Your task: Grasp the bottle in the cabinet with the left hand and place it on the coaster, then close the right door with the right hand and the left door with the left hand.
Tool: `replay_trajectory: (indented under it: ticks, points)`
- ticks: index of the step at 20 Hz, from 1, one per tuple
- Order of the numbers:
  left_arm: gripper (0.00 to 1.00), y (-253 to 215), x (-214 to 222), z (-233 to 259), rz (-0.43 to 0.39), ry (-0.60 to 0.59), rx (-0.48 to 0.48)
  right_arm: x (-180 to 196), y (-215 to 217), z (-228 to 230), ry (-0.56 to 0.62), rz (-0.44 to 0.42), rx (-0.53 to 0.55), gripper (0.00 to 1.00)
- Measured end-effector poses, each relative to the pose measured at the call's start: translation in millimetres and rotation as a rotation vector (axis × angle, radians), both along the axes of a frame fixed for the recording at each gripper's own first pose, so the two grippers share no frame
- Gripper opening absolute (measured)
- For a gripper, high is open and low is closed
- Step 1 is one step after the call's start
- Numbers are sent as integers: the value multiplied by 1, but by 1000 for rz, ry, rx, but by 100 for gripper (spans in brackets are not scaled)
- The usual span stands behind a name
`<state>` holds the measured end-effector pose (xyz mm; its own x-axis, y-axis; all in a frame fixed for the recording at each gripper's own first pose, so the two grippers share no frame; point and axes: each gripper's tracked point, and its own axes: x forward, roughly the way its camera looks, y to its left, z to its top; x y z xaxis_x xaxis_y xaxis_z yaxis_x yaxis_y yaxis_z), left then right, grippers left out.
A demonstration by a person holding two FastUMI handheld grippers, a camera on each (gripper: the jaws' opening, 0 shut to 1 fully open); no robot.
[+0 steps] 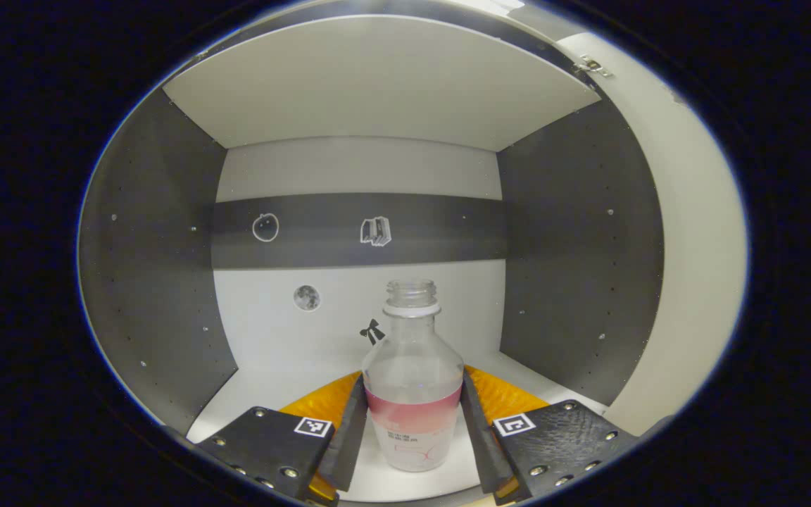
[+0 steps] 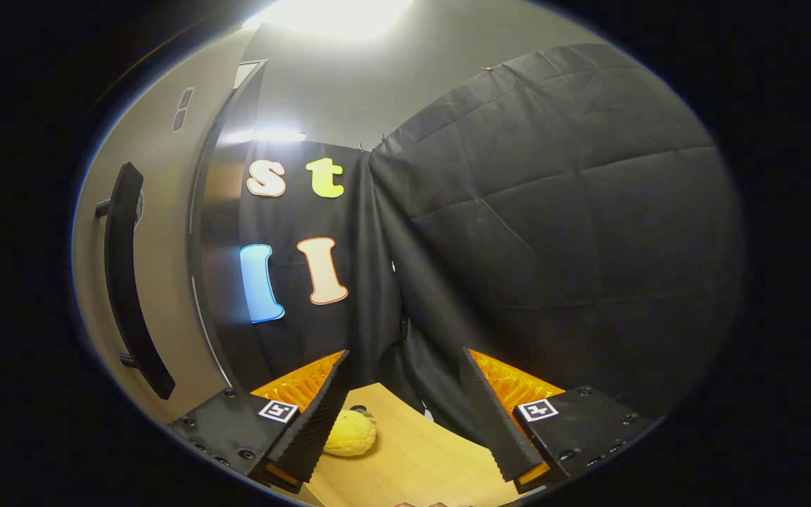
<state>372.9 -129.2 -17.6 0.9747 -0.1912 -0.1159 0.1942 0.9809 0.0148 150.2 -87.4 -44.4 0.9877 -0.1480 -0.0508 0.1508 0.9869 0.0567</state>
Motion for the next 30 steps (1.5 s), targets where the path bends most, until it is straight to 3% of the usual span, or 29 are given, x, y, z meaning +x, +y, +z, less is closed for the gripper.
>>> replay_trajectory:
  ticks: [9, 15, 18, 19, 22, 23, 24, 27, 28, 30]
  points:
    - [67, 0, -67, 42, -83, -41, -26, -5, -26, 11, -23, -65, 18, 97]
    - [67, 0, -138, 43, -138, -31, -69, -26, -17, 13, -16, -49, 25, 98]
    - [68, -6, -177, 23, -175, 4, -138, -34, -6, 14, -9, -25, 27, 95]
    - [75, -6, -185, 15, -180, 14, -151, -38, -2, 14, -6, -17, 32, 95]
    - [75, -4, -218, -15, -198, 42, -167, -50, 6, 18, -7, 0, 51, 94]
    - [68, -3, -228, -27, -201, 56, -171, -56, 9, 20, -11, 5, 53, 97]
    - [75, -3, -238, -42, -206, 72, -181, -62, 11, 18, -11, 11, 49, 97]
    - [75, 2, -264, -84, -210, 102, -220, -77, 22, 13, -1, 29, 16, 98]
    - [68, 2, -272, -102, -211, 124, -222, -82, 29, 8, 13, 42, 12, 97]
    - [68, 4, -287, -141, -216, 177, -217, -95, 40, 5, 26, 63, 20, 95]
